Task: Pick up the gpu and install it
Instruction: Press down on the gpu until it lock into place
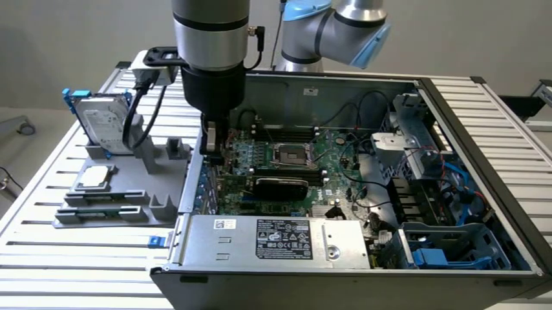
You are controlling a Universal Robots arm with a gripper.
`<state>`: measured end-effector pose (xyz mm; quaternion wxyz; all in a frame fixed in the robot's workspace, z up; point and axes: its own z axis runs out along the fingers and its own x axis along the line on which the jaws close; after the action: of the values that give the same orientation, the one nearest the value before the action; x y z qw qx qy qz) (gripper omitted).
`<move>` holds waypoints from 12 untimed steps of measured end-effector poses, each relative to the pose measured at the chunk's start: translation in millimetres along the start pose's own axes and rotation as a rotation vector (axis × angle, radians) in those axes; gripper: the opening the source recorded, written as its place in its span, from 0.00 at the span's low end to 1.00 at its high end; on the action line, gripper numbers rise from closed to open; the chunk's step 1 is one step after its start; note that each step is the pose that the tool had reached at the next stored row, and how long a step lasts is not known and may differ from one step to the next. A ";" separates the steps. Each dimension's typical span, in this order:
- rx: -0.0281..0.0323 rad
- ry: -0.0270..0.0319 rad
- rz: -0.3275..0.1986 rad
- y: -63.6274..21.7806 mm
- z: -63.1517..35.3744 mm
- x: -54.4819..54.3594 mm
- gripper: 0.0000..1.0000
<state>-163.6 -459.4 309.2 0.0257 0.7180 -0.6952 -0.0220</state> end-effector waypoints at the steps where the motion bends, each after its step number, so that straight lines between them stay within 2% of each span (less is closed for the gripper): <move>1: 0.0001 -0.0001 0.000 0.0 0.2 0.0 0.11; 12: 0.0001 -0.0002 0.000 0.5 1.7 -0.2 0.11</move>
<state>-164.2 -459.3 307.5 0.0256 0.7180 -0.6953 -0.0220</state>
